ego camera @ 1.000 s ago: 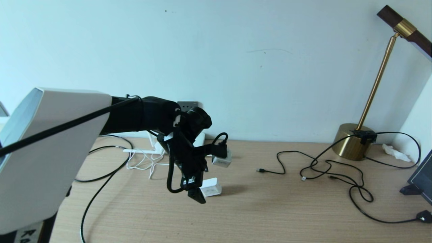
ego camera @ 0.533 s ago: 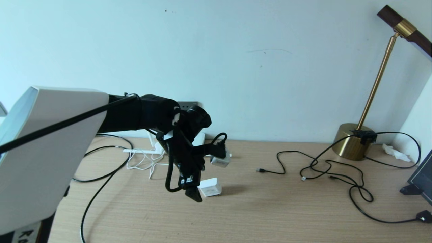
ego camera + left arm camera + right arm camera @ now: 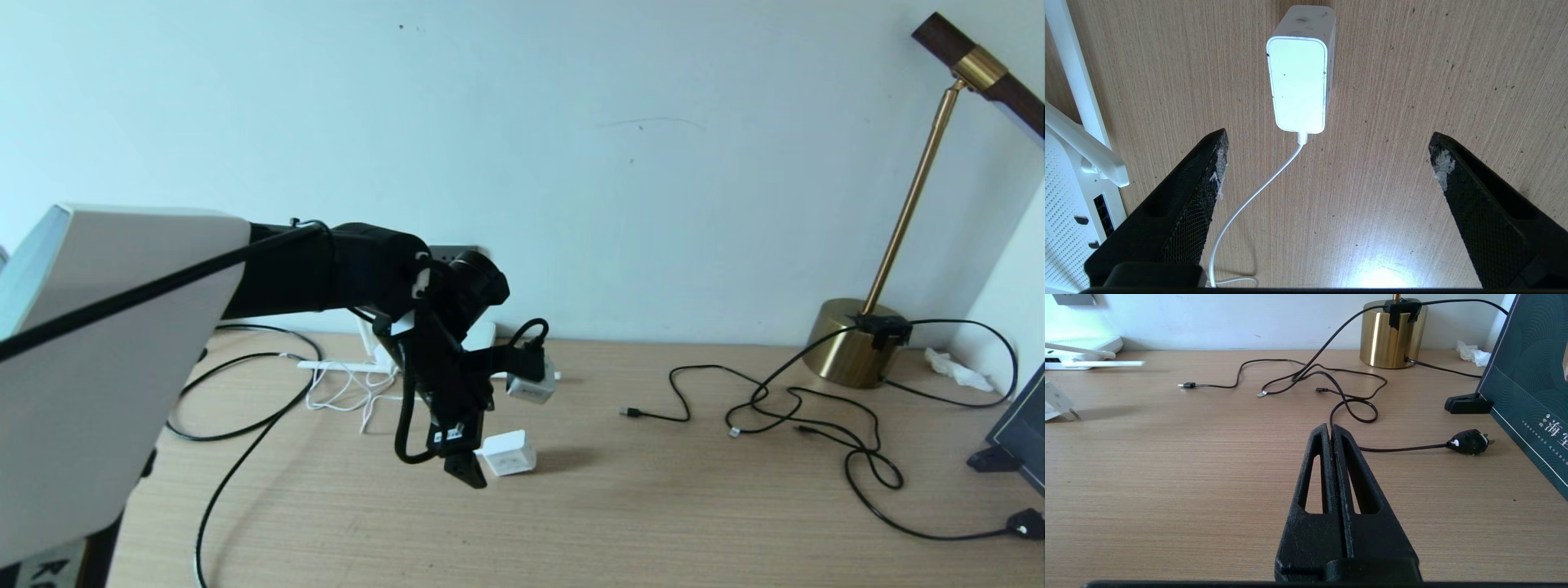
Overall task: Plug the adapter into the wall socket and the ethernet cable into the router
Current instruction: Pick up plug
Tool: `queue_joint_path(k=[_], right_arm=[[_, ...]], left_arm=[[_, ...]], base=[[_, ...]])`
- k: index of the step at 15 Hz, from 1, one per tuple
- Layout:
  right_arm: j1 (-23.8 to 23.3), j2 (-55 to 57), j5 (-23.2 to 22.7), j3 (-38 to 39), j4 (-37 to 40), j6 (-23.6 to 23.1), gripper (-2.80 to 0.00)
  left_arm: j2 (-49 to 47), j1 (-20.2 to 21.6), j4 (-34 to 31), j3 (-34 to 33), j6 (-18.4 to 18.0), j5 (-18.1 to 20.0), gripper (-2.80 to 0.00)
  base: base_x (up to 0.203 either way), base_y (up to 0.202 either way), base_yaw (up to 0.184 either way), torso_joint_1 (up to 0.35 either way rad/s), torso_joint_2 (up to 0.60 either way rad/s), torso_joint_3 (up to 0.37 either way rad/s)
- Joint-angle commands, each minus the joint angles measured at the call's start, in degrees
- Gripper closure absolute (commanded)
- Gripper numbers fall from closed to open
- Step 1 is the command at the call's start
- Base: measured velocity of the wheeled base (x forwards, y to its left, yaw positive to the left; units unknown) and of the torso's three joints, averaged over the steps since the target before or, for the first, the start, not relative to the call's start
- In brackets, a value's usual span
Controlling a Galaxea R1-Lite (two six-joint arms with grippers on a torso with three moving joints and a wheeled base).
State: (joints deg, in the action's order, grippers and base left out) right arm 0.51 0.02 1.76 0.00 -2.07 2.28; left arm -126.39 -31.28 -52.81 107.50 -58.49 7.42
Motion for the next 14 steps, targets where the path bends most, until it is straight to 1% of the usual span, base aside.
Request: queue_joint_path(k=[1, 6, 14], right_arm=[[0.0, 0.0, 0.0, 0.6, 0.0, 0.0, 0.0], [0.0, 0.0, 0.0, 0.6, 0.0, 0.0, 0.0], [0.0, 0.0, 0.0, 0.6, 0.0, 0.0, 0.0]], left_arm=[[0.3, 0.0, -0.5, 0.0, -0.3, 0.0, -2.8], [-0.9, 0.1, -0.5, 2.3, -0.3, 0.0, -2.8], [-3.2, 0.0, -0.2, 2.6, -0.4, -0.3, -2.8]], base=[[0.0, 0.0, 0.0, 0.0, 0.0, 0.0], [0.0, 0.0, 0.0, 0.0, 0.0, 0.0], [0.0, 0.0, 0.0, 0.0, 0.0, 0.0]])
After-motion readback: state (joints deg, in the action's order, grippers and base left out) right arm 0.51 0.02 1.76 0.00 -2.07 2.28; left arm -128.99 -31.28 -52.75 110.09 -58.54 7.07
